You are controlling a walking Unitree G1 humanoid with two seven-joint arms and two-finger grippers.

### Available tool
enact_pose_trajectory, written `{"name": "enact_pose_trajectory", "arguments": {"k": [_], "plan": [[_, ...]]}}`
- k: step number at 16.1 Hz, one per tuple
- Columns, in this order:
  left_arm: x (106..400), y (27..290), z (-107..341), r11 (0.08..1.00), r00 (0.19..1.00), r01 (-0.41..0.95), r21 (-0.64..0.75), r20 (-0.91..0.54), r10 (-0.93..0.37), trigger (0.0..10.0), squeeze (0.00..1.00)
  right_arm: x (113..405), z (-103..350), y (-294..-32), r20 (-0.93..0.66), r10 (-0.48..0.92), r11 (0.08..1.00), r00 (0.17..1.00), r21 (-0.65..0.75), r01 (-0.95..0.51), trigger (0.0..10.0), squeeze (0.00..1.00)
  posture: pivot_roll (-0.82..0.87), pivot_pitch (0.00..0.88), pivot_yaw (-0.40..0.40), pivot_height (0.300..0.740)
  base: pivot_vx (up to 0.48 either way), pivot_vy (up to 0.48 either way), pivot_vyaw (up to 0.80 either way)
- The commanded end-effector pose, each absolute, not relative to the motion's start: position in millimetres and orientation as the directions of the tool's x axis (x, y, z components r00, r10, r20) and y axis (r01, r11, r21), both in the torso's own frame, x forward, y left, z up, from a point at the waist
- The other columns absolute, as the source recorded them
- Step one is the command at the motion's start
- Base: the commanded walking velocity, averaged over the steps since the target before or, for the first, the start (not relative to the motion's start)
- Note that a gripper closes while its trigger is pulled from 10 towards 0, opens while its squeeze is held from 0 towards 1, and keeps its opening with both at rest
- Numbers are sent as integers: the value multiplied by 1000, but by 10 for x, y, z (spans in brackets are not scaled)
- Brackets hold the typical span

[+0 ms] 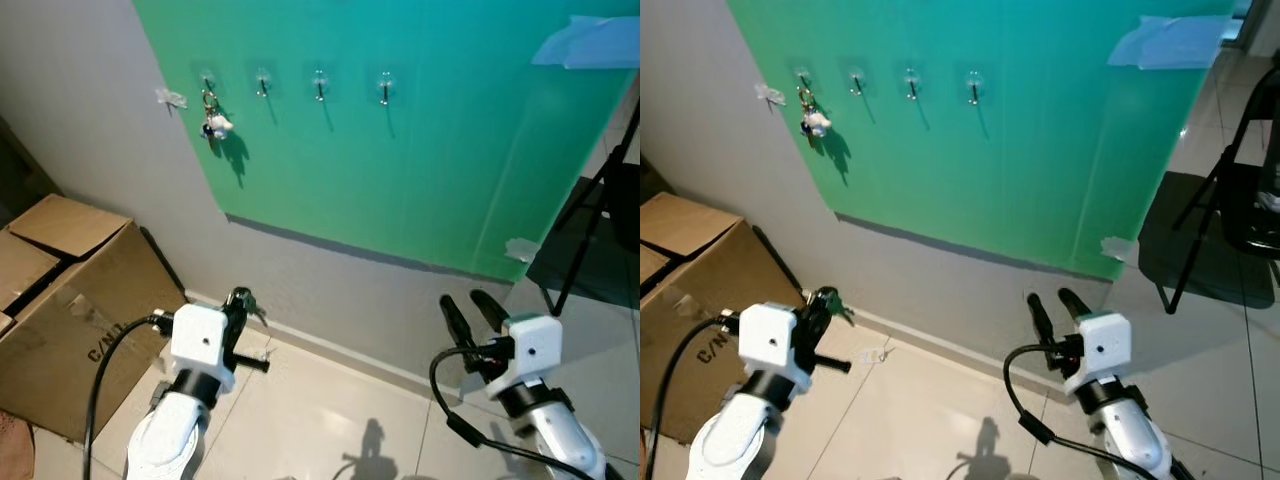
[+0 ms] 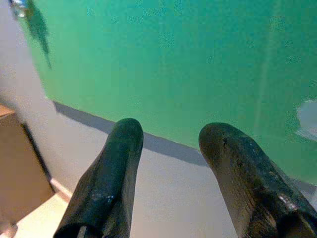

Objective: Hang keys on a hook

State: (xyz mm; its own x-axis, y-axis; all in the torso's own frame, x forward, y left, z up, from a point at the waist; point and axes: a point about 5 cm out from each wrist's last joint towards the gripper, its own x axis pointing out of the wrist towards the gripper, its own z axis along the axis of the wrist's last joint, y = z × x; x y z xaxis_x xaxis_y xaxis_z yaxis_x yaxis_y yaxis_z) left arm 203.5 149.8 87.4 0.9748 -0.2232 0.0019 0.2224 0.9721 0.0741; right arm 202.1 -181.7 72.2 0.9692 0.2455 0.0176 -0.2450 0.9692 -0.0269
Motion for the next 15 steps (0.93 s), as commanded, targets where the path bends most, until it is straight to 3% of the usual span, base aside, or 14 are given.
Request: {"name": "enact_pose_trajectory", "arguments": {"k": [1,4,7,10,15], "plan": [[2049,1511,803,971,975,220,90,-6,-221,10000,0,2066,663,-1711,28,276,961,961,-31,-275,10000,0,-188,10,105,740,0,0,0],[2048,1571,740,970,976,220,101,-27,-218,10000,0,2035,405,-1303,-9,300,954,954,-6,-300,10000,0,-167,21,104,740,91,0,0],[2150,1619,772,966,975,221,130,5,-224,10000,0,2091,344,-1161,0,313,950,950,-15,-313,10000,0,-161,16,110,740,394,0,0],[2284,1518,1153,952,957,260,161,87,-276,10000,0,2075,445,-1285,48,300,954,953,-33,-299,10000,0,-161,12,114,740,430,0,0],[2333,1348,1364,930,932,304,206,138,-335,10000,0,2106,525,-1307,107,263,962,959,-99,-253,10000,0,-167,10,121,736,447,0,-221]]}}
